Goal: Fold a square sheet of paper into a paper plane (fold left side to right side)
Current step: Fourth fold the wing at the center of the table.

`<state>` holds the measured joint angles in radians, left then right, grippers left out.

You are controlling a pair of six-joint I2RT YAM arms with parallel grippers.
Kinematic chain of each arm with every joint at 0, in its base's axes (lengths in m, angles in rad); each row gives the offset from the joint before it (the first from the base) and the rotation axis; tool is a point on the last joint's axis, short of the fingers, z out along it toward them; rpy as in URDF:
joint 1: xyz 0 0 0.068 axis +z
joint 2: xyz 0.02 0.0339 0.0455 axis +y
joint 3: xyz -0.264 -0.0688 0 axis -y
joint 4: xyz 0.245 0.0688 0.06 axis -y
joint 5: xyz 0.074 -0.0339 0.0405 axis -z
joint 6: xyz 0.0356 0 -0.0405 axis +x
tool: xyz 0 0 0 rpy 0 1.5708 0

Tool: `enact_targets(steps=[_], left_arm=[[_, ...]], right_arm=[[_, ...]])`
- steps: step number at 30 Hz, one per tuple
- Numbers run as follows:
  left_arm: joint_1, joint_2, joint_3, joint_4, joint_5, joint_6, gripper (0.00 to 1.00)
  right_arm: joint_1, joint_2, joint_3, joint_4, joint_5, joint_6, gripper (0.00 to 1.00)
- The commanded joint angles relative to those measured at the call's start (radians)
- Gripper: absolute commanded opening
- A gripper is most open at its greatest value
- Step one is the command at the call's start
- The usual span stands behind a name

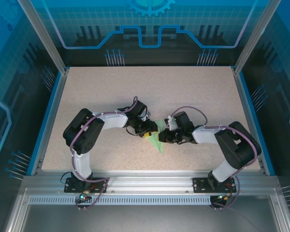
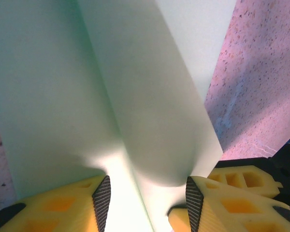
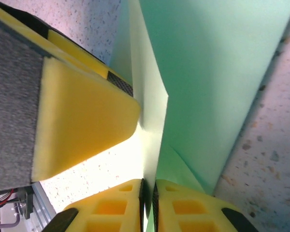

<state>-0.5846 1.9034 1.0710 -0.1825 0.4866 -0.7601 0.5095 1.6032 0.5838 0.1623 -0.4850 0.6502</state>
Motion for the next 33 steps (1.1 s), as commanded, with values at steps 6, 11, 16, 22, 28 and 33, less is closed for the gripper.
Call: enact_targets(steps=[6, 11, 16, 22, 28, 33], left_arm=[[-0.008, 0.022, 0.021, -0.053, -0.015, 0.012, 0.49], [-0.007, 0.024, 0.021, -0.054, -0.013, 0.011, 0.5], [-0.007, 0.022, 0.022, -0.054, -0.013, 0.012, 0.5], [-0.008, 0.024, 0.024, -0.057, -0.013, 0.013, 0.5], [-0.008, 0.024, 0.025, -0.057, -0.012, 0.015, 0.5], [-0.008, 0.007, 0.027, -0.06, -0.009, 0.02, 0.51]], right_arm=[[-0.036, -0.013, 0.019, -0.078, 0.04, -0.05, 0.15], [-0.037, -0.01, 0.036, -0.096, 0.046, -0.064, 0.15], [-0.039, 0.003, 0.049, -0.112, 0.053, -0.078, 0.15], [-0.038, 0.021, 0.051, -0.116, 0.05, -0.08, 0.14], [-0.038, 0.035, 0.038, -0.118, 0.055, -0.078, 0.14], [-0.037, 0.054, 0.034, -0.134, 0.073, -0.078, 0.14]])
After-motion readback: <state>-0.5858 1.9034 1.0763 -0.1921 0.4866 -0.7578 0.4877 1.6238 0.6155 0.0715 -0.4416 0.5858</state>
